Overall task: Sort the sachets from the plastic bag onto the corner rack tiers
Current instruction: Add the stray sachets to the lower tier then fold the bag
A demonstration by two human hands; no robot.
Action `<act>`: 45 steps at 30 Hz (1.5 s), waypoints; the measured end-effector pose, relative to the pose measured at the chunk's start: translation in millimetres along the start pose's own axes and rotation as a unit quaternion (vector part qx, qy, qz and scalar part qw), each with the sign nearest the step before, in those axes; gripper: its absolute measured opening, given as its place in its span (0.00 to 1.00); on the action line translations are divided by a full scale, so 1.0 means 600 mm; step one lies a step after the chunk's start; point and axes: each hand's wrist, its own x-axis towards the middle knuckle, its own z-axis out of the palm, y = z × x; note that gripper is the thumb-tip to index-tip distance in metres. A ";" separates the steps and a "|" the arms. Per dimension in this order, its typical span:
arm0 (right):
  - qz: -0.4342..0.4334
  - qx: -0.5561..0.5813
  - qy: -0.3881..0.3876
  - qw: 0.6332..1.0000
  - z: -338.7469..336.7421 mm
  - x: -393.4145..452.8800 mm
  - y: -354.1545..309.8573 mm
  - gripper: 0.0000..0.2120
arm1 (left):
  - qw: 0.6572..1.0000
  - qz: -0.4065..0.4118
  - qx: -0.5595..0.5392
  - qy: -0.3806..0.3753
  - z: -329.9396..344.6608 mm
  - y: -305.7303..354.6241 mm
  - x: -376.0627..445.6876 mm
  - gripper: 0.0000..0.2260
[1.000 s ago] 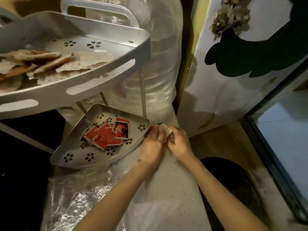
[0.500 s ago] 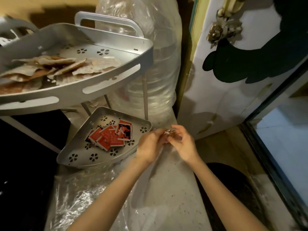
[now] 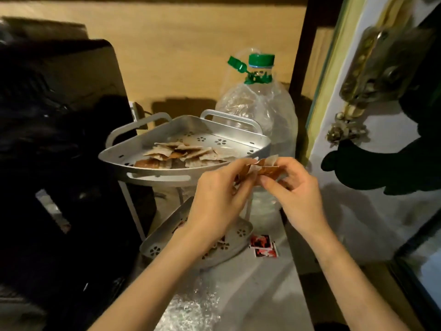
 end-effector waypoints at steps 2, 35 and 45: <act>-0.048 0.003 -0.004 0.999 0.013 0.026 -0.036 0.10 | 1.000 0.014 0.017 0.015 -0.041 0.012 0.017 0.12; 0.006 -0.166 -0.188 0.968 0.014 0.147 -0.069 0.13 | 0.988 -0.028 0.062 -0.140 -0.085 -0.009 0.130 0.11; 0.064 -0.054 -0.045 0.995 -0.059 -0.010 0.096 0.12 | 0.990 0.040 -0.078 -0.113 0.083 0.002 0.008 0.20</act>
